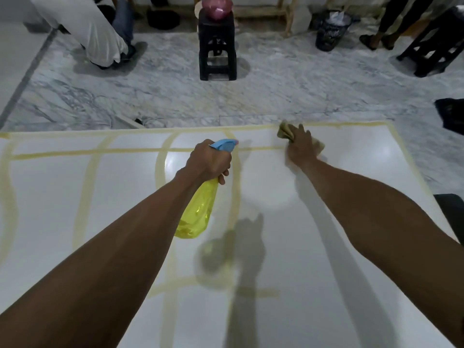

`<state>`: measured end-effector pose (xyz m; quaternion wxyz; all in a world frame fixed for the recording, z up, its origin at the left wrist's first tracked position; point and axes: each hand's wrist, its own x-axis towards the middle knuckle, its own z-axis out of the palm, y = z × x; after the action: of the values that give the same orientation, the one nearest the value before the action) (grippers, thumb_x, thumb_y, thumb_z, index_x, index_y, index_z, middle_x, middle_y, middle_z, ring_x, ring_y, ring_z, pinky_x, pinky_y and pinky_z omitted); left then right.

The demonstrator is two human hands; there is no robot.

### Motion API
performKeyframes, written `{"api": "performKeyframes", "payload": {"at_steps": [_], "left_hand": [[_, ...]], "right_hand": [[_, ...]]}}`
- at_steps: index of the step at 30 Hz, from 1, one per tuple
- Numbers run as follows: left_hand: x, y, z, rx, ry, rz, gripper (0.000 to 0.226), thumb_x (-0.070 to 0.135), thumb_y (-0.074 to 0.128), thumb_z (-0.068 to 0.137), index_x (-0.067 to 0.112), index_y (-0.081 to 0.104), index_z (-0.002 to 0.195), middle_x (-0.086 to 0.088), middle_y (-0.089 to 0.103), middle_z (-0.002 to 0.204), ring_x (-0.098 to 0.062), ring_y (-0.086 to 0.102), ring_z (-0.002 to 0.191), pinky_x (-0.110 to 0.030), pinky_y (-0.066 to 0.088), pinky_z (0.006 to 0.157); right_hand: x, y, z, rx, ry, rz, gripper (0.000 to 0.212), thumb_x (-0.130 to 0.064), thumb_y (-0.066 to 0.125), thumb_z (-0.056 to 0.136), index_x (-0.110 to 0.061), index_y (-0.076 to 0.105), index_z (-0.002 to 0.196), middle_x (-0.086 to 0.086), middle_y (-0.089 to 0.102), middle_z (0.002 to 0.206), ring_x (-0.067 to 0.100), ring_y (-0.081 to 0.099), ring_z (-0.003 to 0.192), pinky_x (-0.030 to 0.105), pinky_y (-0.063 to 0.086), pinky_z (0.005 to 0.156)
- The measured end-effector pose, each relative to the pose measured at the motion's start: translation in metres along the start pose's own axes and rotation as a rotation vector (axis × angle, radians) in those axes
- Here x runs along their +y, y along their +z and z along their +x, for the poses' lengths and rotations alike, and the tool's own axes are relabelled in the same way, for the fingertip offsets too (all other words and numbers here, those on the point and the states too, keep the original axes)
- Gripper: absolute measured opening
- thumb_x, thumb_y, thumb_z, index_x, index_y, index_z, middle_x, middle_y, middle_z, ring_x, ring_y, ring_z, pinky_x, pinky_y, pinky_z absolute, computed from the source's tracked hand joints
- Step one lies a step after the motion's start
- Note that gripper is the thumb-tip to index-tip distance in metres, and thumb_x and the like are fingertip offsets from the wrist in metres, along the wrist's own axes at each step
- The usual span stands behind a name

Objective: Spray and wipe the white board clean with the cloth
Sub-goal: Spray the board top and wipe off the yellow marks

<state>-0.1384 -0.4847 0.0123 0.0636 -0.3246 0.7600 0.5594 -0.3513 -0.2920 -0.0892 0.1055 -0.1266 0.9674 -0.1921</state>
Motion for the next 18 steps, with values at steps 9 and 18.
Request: {"api": "performKeyframes", "payload": {"at_steps": [9,18], "left_hand": [[-0.035,0.023,0.043,-0.064,-0.065,0.029,0.053,0.012,0.056,0.081,0.017,0.072,0.131,-0.013,0.068,0.075,-0.031,0.071,0.065,-0.036,0.058,0.051],[-0.060,0.047,-0.027,-0.108,-0.097,0.075,0.050,0.007,0.054,0.082,0.019,0.074,0.126,-0.013,0.070,0.074,-0.036,0.073,0.067,-0.040,0.062,0.060]], "right_hand": [[0.017,0.065,-0.012,-0.259,-0.268,-0.349,0.058,-0.035,0.034,0.103,-0.032,0.012,0.157,-0.002,-0.002,0.166,0.026,-0.003,0.153,0.064,0.003,0.117],[0.025,0.069,-0.184,-0.387,-0.343,-0.343,0.078,-0.057,0.012,0.083,-0.033,0.005,0.157,-0.002,-0.005,0.166,0.029,-0.006,0.153,0.063,0.002,0.117]]}}
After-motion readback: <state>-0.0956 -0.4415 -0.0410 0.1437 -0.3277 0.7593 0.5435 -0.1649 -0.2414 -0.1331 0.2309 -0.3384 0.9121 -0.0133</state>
